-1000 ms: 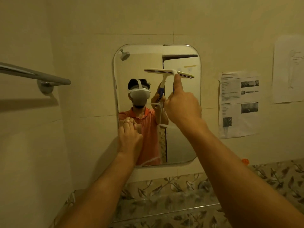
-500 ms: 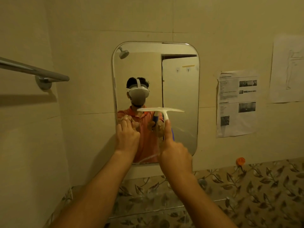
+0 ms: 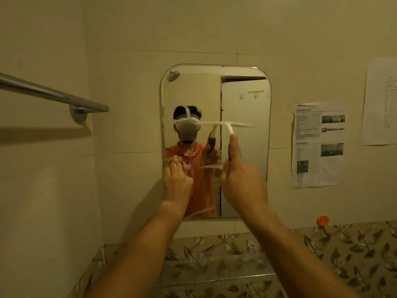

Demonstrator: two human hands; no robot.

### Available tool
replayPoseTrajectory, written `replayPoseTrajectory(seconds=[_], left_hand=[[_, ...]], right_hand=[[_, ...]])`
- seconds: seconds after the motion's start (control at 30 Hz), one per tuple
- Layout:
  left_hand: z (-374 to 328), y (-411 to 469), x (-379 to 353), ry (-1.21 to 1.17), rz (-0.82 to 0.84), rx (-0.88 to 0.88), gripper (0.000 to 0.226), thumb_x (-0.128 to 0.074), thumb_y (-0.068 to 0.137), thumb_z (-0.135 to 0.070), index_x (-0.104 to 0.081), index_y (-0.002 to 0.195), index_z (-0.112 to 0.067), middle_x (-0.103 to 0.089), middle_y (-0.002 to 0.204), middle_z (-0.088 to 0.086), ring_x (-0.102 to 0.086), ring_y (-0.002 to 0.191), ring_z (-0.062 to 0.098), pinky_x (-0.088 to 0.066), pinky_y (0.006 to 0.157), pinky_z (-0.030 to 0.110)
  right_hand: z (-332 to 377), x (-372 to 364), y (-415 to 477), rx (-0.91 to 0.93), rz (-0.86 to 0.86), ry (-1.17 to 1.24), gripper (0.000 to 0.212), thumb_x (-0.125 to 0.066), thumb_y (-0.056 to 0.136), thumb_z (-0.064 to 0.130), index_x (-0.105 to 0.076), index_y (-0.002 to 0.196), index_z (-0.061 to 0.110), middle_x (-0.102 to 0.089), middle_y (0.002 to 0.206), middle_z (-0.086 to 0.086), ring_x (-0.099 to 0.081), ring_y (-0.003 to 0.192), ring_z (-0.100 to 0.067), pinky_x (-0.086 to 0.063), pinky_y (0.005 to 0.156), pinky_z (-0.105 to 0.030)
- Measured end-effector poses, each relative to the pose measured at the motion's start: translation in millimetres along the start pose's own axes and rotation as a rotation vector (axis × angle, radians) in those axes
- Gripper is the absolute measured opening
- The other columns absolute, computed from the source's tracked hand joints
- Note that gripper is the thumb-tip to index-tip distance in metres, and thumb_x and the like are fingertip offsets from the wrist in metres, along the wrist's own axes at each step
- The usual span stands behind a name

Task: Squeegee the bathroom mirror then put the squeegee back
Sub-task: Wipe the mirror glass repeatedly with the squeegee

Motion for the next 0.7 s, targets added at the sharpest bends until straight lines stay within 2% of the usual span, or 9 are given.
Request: replayPoseTrajectory(seconds=[0.07,0.13,0.2,0.27,0.33,0.4,0.5,0.57,0.7], left_hand=[[3.0,1.2,-0.4,-0.061,-0.025,0.012,0.038,-0.046,0.100,-0.017,-0.053,0.135,-0.004,-0.052,0.133,0.024,-0.051,0.119,0.035,-0.045,0.093,0.038],[-0.4,1.3,-3.6,-0.058,-0.039,-0.016,0.034,-0.043,0.101,-0.015,-0.055,0.130,-0.003,-0.055,0.128,0.024,-0.053,0.113,0.035,-0.045,0.088,0.037],[-1.2,1.5,-7.3,-0.053,-0.042,-0.031,0.030,-0.046,0.100,-0.017,-0.060,0.124,-0.006,-0.058,0.122,0.023,-0.055,0.107,0.033,-0.044,0.082,0.037],[1.0,2.0,-7.8,-0.050,-0.053,-0.021,0.029,-0.050,0.099,-0.020,-0.063,0.123,-0.008,-0.059,0.123,0.022,-0.055,0.106,0.032,-0.044,0.080,0.036],[2.3,0.6,-12.2,-0.037,-0.034,-0.013,0.033,-0.047,0.100,-0.019,-0.058,0.129,-0.007,-0.055,0.129,0.023,-0.054,0.111,0.033,-0.045,0.084,0.036],[3.2,-1.3,-15.4,-0.054,-0.026,-0.011,0.039,-0.048,0.101,-0.017,-0.051,0.137,-0.004,-0.050,0.137,0.025,-0.051,0.120,0.037,-0.046,0.091,0.039],[8.6,-0.5,-21.3,-0.134,-0.012,0.016,0.051,-0.061,0.098,-0.022,-0.047,0.143,-0.003,-0.045,0.145,0.026,-0.044,0.133,0.039,-0.045,0.100,0.041],[10.2,-0.6,-25.3,-0.155,0.014,0.028,0.059,-0.065,0.096,-0.028,-0.043,0.146,-0.005,-0.041,0.149,0.025,-0.042,0.135,0.039,-0.045,0.101,0.041],[9.7,-5.7,-25.2,-0.172,0.002,0.017,0.057,-0.064,0.095,-0.036,-0.047,0.144,-0.010,-0.043,0.148,0.023,-0.044,0.133,0.037,-0.044,0.097,0.042]], right_hand=[[21.2,13.3,26.8,0.042,-0.039,0.010,0.079,-0.044,0.106,0.029,0.015,0.157,0.041,-0.059,0.070,-0.003,-0.058,0.055,-0.016,-0.053,0.047,-0.033],[38.3,17.5,50.1,0.061,-0.053,-0.040,0.079,-0.044,0.106,0.028,0.014,0.158,0.037,-0.057,0.071,-0.004,-0.056,0.055,-0.016,-0.049,0.046,-0.031],[48.6,12.9,65.8,0.070,-0.046,-0.081,0.083,-0.047,0.104,0.026,0.016,0.158,0.037,-0.058,0.074,-0.006,-0.054,0.056,-0.016,-0.044,0.046,-0.029],[51.0,5.0,71.5,0.075,-0.042,-0.111,0.088,-0.051,0.103,0.027,0.018,0.157,0.038,-0.060,0.079,-0.008,-0.055,0.057,-0.016,-0.048,0.049,-0.032],[48.0,-2.7,66.4,0.077,-0.042,-0.129,0.089,-0.052,0.102,0.028,0.018,0.156,0.037,-0.059,0.078,-0.008,-0.055,0.055,-0.017,-0.049,0.048,-0.032],[41.8,-10.5,53.0,0.076,-0.027,-0.142,0.085,-0.048,0.104,0.027,0.018,0.157,0.036,-0.054,0.073,-0.006,-0.052,0.053,-0.015,-0.043,0.045,-0.029],[31.4,-24.3,26.1,0.067,-0.016,-0.161,0.084,-0.043,0.105,0.022,0.021,0.156,0.036,-0.050,0.071,-0.003,-0.047,0.050,-0.012,-0.033,0.041,-0.024],[22.3,-37.4,8.8,0.040,0.004,-0.180,0.087,-0.044,0.104,0.019,0.025,0.154,0.037,-0.053,0.075,-0.004,-0.047,0.050,-0.012,-0.035,0.043,-0.025],[2.4,-65.6,-26.0,-0.026,0.116,-0.198,0.094,-0.045,0.103,0.021,0.035,0.149,0.039,-0.056,0.077,-0.005,-0.054,0.058,-0.015,-0.050,0.052,-0.031]])
Point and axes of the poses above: each hand's wrist, its own y-axis towards the middle knuckle, its own x-axis out of the back of the hand, z = x × y, the point moved 10 cm from there along y, towards the middle knuckle
